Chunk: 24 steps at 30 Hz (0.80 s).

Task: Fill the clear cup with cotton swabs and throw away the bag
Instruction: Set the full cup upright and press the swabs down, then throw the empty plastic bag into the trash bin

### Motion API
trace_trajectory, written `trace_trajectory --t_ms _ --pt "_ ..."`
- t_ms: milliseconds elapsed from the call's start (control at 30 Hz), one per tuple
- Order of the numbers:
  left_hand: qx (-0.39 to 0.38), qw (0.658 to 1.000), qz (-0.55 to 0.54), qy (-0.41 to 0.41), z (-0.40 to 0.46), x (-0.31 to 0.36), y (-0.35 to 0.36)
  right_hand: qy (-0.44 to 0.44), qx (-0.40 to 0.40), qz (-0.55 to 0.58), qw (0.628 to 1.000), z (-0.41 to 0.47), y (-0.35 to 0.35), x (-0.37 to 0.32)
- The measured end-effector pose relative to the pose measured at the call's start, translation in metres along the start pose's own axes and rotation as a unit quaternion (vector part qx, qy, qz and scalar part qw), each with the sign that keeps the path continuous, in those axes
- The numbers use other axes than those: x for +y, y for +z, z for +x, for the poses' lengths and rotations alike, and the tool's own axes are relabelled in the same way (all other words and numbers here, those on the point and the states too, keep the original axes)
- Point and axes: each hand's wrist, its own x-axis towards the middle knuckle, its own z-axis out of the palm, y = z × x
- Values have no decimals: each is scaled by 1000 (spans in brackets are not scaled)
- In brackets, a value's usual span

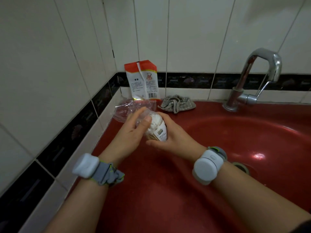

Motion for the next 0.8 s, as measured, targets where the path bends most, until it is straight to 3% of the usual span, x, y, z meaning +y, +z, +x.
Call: trace_trajectory --t_ms 267,400,467,533,633,800 --pt "-40 999 -5 0 16 2 8 60 1 30 998 8 3 19" --pt "10 998 -43 -43 36 -9 1 83 40 38 995 13 -8 27" --pt "36 989 138 -31 51 -26 -9 103 61 51 992 15 -12 35" --pt "26 947 319 -31 61 -38 -15 120 67 43 990 15 -14 43" --pt "30 918 395 -24 67 -42 -13 155 71 32 985 17 -11 49" --pt "-42 839 541 -43 81 -52 -4 181 88 27 979 23 -3 53"
